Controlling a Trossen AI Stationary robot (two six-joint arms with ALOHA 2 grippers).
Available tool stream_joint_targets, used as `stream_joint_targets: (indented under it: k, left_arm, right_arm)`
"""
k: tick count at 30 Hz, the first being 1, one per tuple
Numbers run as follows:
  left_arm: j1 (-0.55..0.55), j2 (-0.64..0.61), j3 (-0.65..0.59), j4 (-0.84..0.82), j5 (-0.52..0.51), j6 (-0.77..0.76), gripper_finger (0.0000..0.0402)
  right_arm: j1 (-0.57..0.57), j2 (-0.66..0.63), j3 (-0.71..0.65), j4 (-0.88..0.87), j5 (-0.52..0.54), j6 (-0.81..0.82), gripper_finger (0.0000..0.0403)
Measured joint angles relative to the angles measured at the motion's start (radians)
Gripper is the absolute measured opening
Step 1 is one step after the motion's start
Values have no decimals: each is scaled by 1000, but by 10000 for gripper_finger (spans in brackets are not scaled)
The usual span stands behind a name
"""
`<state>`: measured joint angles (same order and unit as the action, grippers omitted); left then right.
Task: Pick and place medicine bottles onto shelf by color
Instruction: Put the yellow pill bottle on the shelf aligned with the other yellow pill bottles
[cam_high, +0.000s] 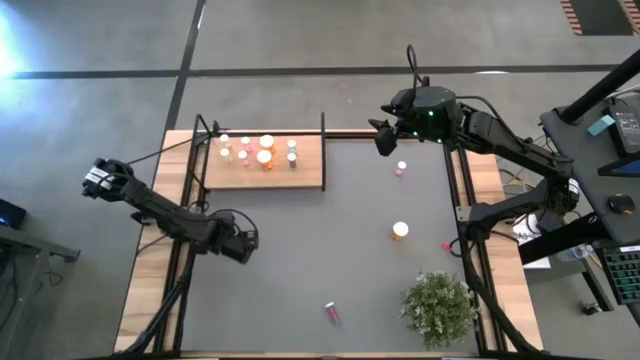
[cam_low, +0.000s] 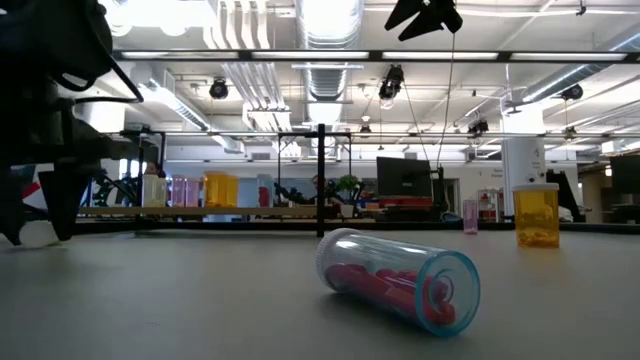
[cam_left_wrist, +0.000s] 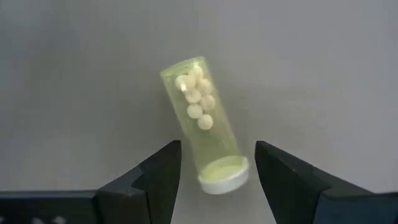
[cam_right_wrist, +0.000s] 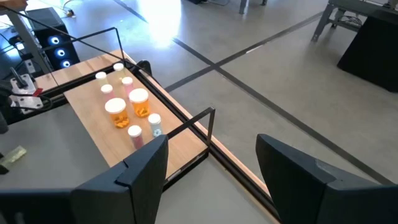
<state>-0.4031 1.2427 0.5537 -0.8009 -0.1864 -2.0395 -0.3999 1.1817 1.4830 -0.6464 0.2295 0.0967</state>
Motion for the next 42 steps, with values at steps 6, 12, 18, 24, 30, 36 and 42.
stream_joint_targets:
  k: [6, 12, 18, 24, 30, 36, 42]
  left_arm:
    - [28, 0, -6, 14, -2, 19, 189]
    - [62, 0, -6, 15, -4, 34, 173]
    - [77, 0, -6, 34, -4, 37, 139]
    - [83, 0, -6, 92, -4, 64, 114]
    - [83, 0, 4, 167, -4, 106, 101]
    - [83, 8, 26, 276, -7, 189, 100]
    - [84, 136, 103, 327, -14, 197, 100]
  right_arm:
    - [0, 0, 0, 0, 0, 0, 233]
    - [0, 0, 0, 0, 0, 0, 233]
    - [0, 0, 0, 0, 0, 0, 233]
    - [0, 0, 0, 0, 0, 0, 233]
    - [0, 0, 0, 0, 0, 0, 233]
    - [0, 0, 0, 0, 0, 0, 233]
    - [0, 0, 0, 0, 0, 0, 233]
